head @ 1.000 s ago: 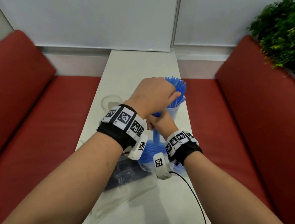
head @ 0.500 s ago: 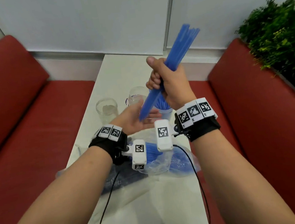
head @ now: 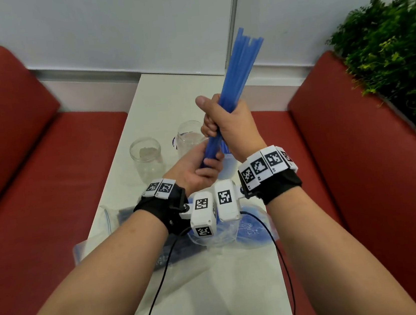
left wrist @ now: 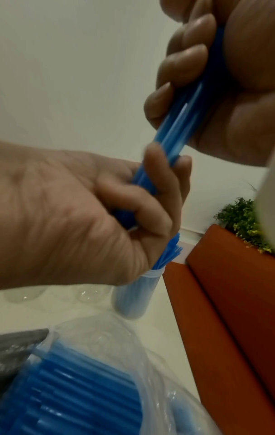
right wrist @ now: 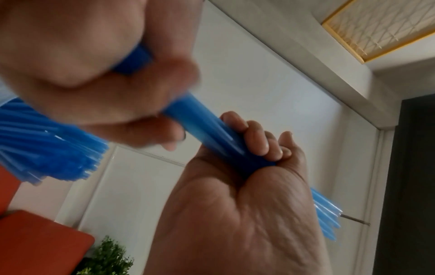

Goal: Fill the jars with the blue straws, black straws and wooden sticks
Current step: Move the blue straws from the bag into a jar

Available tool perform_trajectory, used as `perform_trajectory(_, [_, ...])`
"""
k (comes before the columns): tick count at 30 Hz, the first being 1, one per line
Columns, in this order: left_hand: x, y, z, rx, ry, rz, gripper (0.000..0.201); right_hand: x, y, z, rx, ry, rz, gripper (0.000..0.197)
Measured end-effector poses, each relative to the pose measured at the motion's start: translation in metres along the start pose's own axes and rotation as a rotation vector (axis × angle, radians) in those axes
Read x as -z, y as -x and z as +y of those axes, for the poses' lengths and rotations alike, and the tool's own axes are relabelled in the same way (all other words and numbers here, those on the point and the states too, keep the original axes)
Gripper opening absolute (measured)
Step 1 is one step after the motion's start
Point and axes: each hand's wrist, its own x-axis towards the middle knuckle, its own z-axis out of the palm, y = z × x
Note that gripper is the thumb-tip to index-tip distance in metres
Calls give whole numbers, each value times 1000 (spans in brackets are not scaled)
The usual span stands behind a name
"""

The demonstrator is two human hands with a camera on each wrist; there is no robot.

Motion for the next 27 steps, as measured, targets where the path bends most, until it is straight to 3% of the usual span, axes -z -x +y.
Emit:
perform_trajectory(5, [26, -9, -1, -75, -100, 92, 20, 21, -4, -10, -141, 320, -169, 25])
perform_trajectory(8, [45, -12, 1, -89, -177, 159, 18, 38, -13, -31, -268, 464, -269, 28])
perform_trajectory(16, [73, -30, 6, -136, -213, 204, 16, 46, -28, -57, -351, 574, -317, 11])
perform_trajectory(19, [77, -38, 13, -204, -227, 280, 26, 50, -33, -62, -289, 570, -245, 11])
perform_trajectory(22, [85, -42, 13, -191, -404, 347, 47, 60, -44, -68, -163, 554, -45, 7])
perform_trajectory(25, [90, -48, 4, -154, -720, 422, 42, 70, -58, -66, -63, 554, 219, 9])
perform_trajectory(27, [90, -54, -3, -143, -935, 464, 33, 74, -64, -59, -51, 587, 318, 6])
